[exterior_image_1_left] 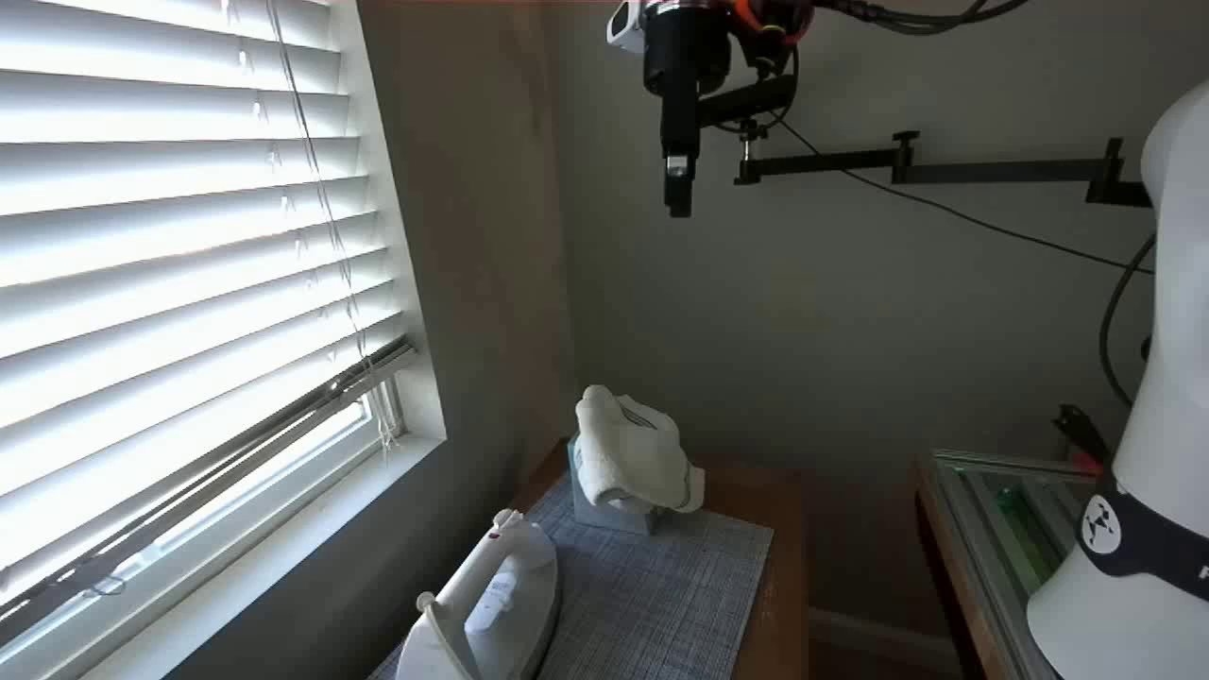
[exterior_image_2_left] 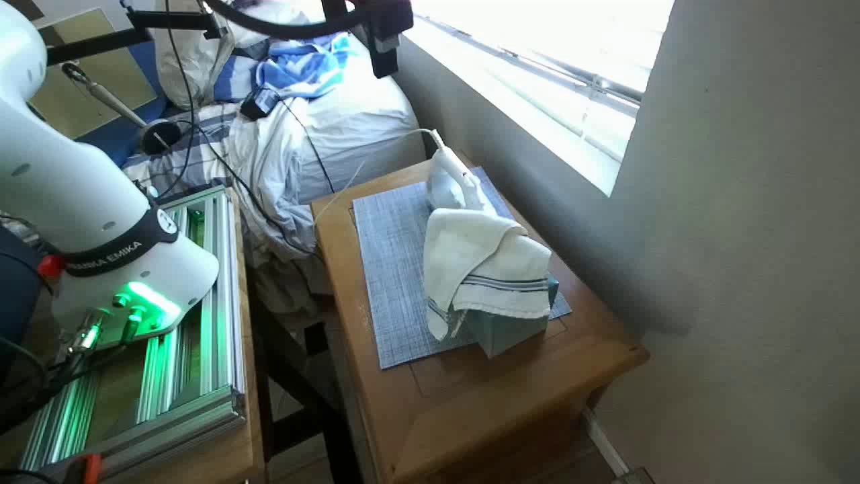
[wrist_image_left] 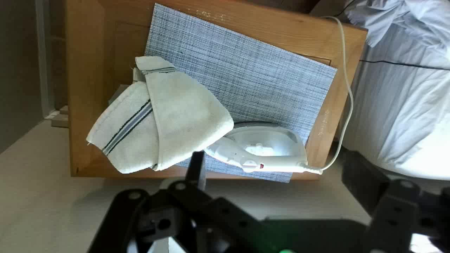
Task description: Move the towel to the left
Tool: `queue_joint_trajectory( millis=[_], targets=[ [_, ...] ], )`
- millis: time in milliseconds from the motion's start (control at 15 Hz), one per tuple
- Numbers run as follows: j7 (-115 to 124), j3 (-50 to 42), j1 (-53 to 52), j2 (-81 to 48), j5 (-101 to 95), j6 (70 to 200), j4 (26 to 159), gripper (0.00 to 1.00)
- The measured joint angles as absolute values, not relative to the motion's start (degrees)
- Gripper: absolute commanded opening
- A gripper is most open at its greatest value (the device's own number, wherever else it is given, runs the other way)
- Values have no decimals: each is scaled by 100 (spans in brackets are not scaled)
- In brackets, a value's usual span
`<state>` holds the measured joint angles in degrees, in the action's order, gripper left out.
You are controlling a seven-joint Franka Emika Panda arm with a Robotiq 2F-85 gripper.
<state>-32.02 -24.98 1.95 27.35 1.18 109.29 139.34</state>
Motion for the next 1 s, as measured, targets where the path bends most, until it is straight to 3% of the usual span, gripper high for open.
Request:
queue_joint_trajectory(
  millis=[667,1000],
  targets=[
    [-3202,-2471,219,2734,118,10929,13933,100],
    [-1935,-2070,489,2361,292,12034,13971,100]
  ],
)
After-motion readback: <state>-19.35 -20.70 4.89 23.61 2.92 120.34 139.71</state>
